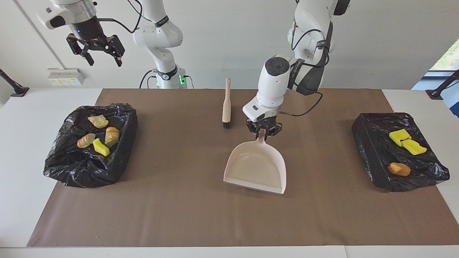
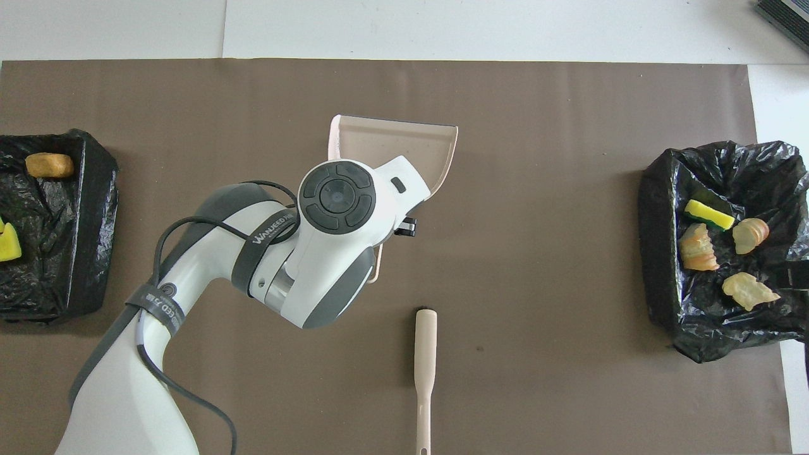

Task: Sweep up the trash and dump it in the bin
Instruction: 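Bring the empty dustpan back toward the table center with the left gripper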

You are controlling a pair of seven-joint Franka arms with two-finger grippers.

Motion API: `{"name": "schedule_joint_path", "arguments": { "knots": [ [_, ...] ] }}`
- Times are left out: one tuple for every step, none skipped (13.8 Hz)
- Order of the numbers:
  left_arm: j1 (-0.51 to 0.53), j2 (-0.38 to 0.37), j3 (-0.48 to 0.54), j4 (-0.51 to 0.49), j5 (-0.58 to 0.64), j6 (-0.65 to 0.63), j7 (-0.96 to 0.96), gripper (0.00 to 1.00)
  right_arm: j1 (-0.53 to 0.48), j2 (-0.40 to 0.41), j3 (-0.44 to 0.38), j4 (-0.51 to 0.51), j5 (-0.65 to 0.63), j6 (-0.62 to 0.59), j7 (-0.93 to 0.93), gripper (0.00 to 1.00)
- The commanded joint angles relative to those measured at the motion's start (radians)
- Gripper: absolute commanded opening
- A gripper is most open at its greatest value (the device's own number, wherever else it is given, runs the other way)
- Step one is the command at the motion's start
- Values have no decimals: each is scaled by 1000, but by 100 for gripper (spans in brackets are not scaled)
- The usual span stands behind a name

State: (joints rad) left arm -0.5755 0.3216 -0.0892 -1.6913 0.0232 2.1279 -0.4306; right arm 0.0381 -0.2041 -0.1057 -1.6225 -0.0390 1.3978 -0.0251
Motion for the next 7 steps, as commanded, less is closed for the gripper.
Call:
{"name": "schedule_joint_path", "arguments": {
  "knots": [
    [-44,56,23,79,-20,10,-13,0,-1,-15,3,-13,-5,0,-13,100],
    [-47,68,23,90,-20,12,-13,0,-1,-15,1,-13,-5,0,-13,100],
    [-52,82,23,93,-20,13,-14,0,-1,-15,1,-13,-5,0,-13,100],
    [-69,108,25,113,-11,9,-37,0,-1,-15,1,-13,-5,0,-13,100],
    [-96,153,26,146,-6,10,-80,0,-1,-15,1,-13,-5,-2,-13,100],
    [-113,199,29,194,3,-2,-130,0,-1,-15,1,-13,-5,0,-13,100],
    [-115,207,28,211,10,-8,-149,0,-1,-15,1,-13,-5,0,-13,100]
  ]
}}
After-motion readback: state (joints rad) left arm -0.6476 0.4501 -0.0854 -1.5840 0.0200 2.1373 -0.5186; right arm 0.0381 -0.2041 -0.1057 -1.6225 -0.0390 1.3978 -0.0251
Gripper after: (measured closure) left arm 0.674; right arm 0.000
